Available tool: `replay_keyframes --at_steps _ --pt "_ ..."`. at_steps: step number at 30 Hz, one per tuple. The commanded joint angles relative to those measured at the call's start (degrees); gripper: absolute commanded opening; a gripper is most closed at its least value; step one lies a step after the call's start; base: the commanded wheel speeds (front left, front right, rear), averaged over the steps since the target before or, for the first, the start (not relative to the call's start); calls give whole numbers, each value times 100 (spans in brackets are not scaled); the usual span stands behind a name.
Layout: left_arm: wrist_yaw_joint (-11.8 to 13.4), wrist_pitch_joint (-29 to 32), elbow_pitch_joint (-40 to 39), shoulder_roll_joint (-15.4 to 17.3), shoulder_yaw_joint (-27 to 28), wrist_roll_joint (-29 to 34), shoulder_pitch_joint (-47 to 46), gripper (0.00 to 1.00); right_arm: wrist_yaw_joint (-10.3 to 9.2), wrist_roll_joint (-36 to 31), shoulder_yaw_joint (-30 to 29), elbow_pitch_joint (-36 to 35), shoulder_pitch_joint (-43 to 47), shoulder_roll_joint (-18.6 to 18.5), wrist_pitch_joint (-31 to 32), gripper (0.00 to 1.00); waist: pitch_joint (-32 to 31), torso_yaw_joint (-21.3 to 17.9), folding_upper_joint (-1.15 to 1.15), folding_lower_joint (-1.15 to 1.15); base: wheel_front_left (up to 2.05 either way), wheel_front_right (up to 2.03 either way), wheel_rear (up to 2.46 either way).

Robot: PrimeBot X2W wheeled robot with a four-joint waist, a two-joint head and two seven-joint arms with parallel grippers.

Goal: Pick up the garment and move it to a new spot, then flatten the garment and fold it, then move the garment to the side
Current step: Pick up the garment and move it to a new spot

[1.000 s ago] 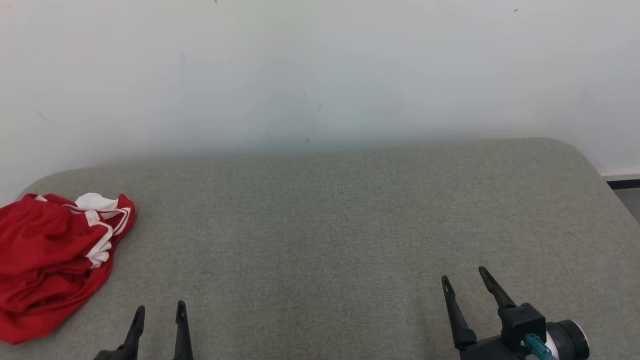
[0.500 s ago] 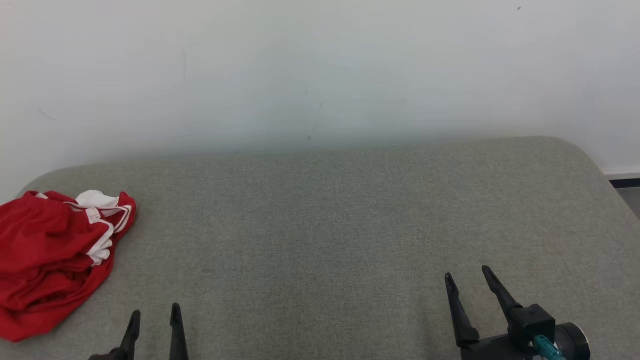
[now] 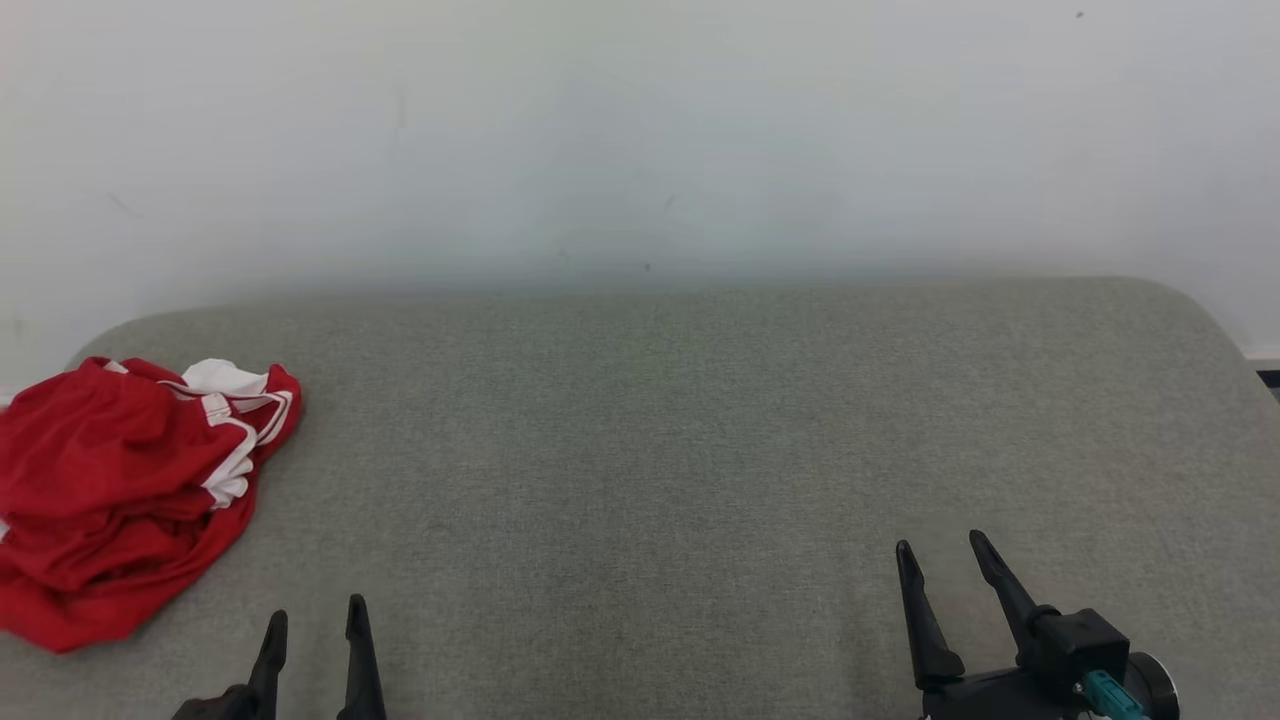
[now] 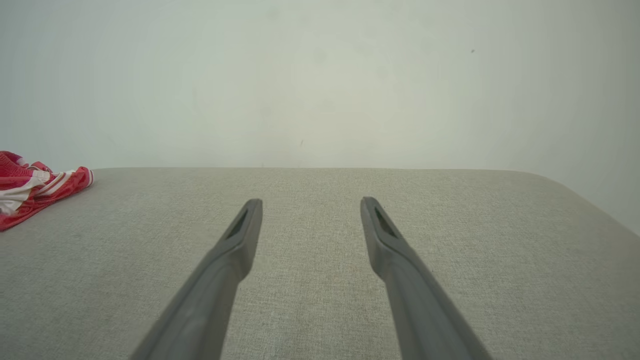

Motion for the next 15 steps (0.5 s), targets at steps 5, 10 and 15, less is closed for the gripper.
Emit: replay_keyframes --at_steps 5,10,15 --pt "57 -6 -38 3 -14 37 26 100 -14 -11 -20 30 75 -10 -27 100 -19 403 0 0 0 0 0" --pt "71 -7 -51 6 10 200 158 100 -14 1 -39 11 130 -10 -28 100 -82 1043 0 0 0 0 0" --pt "22 -6 -36 75 140 275 225 100 -14 83 56 -20 141 -10 -22 100 -119 1586 0 0 0 0 0"
